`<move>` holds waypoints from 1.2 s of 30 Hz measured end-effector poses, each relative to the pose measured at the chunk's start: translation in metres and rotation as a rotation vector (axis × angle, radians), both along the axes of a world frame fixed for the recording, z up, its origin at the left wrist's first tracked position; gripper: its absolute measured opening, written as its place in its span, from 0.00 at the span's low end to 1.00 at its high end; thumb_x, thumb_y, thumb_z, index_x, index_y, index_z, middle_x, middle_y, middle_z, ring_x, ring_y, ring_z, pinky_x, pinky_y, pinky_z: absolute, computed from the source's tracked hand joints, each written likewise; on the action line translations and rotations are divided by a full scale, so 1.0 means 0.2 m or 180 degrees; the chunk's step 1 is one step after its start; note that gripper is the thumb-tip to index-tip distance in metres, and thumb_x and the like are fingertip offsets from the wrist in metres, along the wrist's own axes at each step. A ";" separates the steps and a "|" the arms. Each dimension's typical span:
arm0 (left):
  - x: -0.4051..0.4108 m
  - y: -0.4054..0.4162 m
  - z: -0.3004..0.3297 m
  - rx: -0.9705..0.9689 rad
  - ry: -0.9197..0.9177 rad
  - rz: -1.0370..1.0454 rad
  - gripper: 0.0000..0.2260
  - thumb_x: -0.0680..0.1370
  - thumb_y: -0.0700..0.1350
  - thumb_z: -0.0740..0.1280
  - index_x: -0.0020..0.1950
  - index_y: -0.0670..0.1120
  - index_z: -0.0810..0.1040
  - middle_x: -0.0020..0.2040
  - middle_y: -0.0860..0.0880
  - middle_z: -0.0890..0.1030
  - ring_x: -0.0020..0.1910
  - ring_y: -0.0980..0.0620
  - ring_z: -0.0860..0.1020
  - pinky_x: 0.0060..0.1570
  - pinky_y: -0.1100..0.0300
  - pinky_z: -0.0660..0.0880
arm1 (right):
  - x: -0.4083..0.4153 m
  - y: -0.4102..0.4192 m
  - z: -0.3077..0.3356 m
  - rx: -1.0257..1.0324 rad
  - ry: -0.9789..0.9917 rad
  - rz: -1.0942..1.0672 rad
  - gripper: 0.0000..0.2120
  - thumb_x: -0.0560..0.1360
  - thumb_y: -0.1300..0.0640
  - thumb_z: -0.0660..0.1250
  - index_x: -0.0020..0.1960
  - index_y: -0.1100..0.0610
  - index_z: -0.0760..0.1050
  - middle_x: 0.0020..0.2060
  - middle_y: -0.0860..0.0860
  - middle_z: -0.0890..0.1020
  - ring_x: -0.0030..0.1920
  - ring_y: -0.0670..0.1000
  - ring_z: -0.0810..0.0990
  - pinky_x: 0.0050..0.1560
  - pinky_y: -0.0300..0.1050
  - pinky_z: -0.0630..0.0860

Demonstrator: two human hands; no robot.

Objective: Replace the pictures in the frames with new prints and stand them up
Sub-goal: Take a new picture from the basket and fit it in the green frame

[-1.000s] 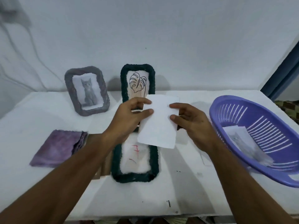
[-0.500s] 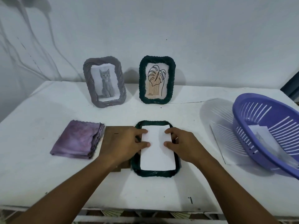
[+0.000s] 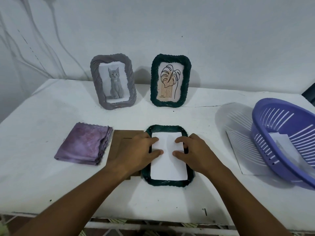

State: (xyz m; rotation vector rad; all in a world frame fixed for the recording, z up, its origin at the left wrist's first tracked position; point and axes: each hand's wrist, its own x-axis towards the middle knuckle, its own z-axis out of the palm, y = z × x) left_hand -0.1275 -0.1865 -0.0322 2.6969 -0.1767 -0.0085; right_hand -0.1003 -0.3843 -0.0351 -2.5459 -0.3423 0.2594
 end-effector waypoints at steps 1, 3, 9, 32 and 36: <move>0.00 0.00 0.00 0.0012 -0.0015 -0.0010 0.23 0.77 0.60 0.62 0.70 0.53 0.70 0.58 0.53 0.75 0.57 0.54 0.71 0.44 0.65 0.61 | 0.00 0.00 0.00 -0.0003 -0.0008 -0.0003 0.20 0.74 0.47 0.68 0.65 0.48 0.72 0.47 0.46 0.68 0.45 0.47 0.71 0.46 0.37 0.67; 0.00 0.00 -0.01 -0.0041 -0.0026 -0.0005 0.23 0.77 0.59 0.62 0.70 0.52 0.71 0.57 0.52 0.75 0.56 0.54 0.72 0.44 0.64 0.61 | 0.00 0.00 0.00 -0.0021 -0.0021 -0.0004 0.21 0.74 0.46 0.68 0.65 0.48 0.71 0.48 0.46 0.68 0.46 0.47 0.71 0.46 0.36 0.66; 0.01 -0.01 -0.02 -0.0052 -0.0044 0.0037 0.22 0.77 0.58 0.63 0.69 0.51 0.72 0.55 0.51 0.76 0.54 0.53 0.73 0.43 0.64 0.62 | 0.02 0.00 0.00 -0.0080 -0.0059 0.0039 0.23 0.74 0.45 0.67 0.67 0.49 0.70 0.49 0.45 0.67 0.48 0.46 0.70 0.49 0.37 0.67; 0.00 0.02 -0.05 -0.0072 -0.0095 0.0150 0.21 0.77 0.59 0.63 0.67 0.52 0.73 0.52 0.52 0.76 0.47 0.57 0.70 0.43 0.64 0.64 | 0.05 -0.02 -0.02 -0.0039 -0.0174 0.0020 0.21 0.75 0.44 0.66 0.66 0.47 0.71 0.47 0.46 0.70 0.46 0.46 0.72 0.48 0.37 0.68; -0.06 0.07 -0.07 -0.0316 -0.0558 0.0375 0.19 0.76 0.57 0.65 0.64 0.51 0.76 0.58 0.53 0.77 0.56 0.53 0.74 0.52 0.63 0.69 | 0.06 -0.08 -0.06 0.0445 -0.0526 -0.0225 0.18 0.75 0.46 0.66 0.63 0.48 0.74 0.49 0.47 0.72 0.46 0.46 0.73 0.49 0.37 0.69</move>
